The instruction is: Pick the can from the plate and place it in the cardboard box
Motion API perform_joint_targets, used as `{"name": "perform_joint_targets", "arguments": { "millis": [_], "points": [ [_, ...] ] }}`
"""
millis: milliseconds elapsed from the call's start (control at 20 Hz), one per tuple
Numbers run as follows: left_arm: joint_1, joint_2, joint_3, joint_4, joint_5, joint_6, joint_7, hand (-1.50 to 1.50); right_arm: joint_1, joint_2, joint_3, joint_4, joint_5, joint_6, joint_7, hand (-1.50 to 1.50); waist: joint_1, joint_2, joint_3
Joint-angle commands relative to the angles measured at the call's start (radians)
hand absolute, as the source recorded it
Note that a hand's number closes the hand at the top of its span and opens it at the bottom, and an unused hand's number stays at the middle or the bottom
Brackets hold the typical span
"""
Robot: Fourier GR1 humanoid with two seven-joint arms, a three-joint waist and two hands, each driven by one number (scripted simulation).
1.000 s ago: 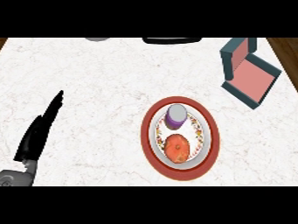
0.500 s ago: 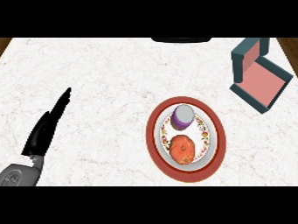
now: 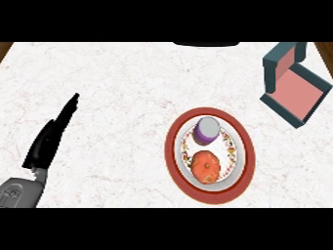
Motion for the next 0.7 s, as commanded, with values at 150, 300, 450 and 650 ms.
{"name": "perform_joint_targets", "arguments": {
  "millis": [150,300,450,650],
  "points": [
    [0.012,-0.024,-0.017,0.017,-0.032,0.021,-0.019,0.00,-0.129,0.000,-0.011,-0.012,0.185,0.164,0.325,-1.50,0.007,-0.002,0.001],
    [0.004,0.002,0.000,-0.020,-0.009,-0.010,0.033,0.00,-0.215,0.000,0.004,-0.027,0.295,0.246,0.498,-1.50,0.007,-0.012,0.003],
    [-0.007,-0.027,0.015,0.034,-0.013,0.011,-0.007,0.00,-0.377,0.000,-0.023,-0.017,0.393,0.364,0.689,-1.50,-0.003,-0.016,0.003],
    [0.024,-0.023,0.021,0.054,-0.008,-0.016,-0.057,0.00,-0.579,0.000,0.018,0.013,0.571,0.431,0.932,-1.50,-0.010,-0.022,0.004]
  ]
}}
